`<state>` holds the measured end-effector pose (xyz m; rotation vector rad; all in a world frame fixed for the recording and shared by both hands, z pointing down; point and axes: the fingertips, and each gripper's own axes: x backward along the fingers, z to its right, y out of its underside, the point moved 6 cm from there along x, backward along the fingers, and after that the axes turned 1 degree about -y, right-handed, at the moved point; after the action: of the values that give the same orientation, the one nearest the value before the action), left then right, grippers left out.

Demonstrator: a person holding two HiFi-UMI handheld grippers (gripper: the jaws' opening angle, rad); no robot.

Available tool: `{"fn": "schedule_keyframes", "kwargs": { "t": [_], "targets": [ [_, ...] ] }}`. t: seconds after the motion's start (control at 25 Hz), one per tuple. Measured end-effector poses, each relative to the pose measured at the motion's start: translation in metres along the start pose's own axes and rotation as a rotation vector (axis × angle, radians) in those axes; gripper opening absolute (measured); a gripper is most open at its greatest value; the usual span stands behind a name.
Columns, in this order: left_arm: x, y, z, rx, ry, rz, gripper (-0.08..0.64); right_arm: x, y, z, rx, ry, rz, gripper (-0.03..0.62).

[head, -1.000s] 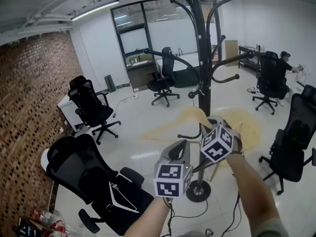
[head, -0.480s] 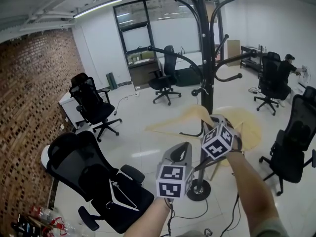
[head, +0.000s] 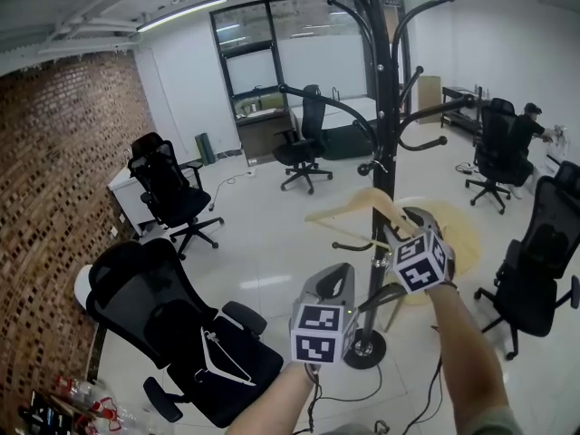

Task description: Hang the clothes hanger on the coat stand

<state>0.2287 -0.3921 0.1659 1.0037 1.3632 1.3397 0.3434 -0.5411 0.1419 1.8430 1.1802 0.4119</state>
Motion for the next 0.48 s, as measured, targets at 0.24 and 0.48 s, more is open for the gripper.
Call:
{"fn": "schedule_keyframes", "kwargs": {
  "t": [0.24,0.48],
  "targets": [
    [0.009,0.012,-0.001,0.046,0.003,0.014,0.017,0.040,-0.001,0.009,-0.132,0.081,0.090,0.210],
    [0.034,0.035,-0.003,0.046,-0.018,0.053,0.014,0.095,0.021,-0.014,-0.311,0.097,0.169,0.210]
  ]
}}
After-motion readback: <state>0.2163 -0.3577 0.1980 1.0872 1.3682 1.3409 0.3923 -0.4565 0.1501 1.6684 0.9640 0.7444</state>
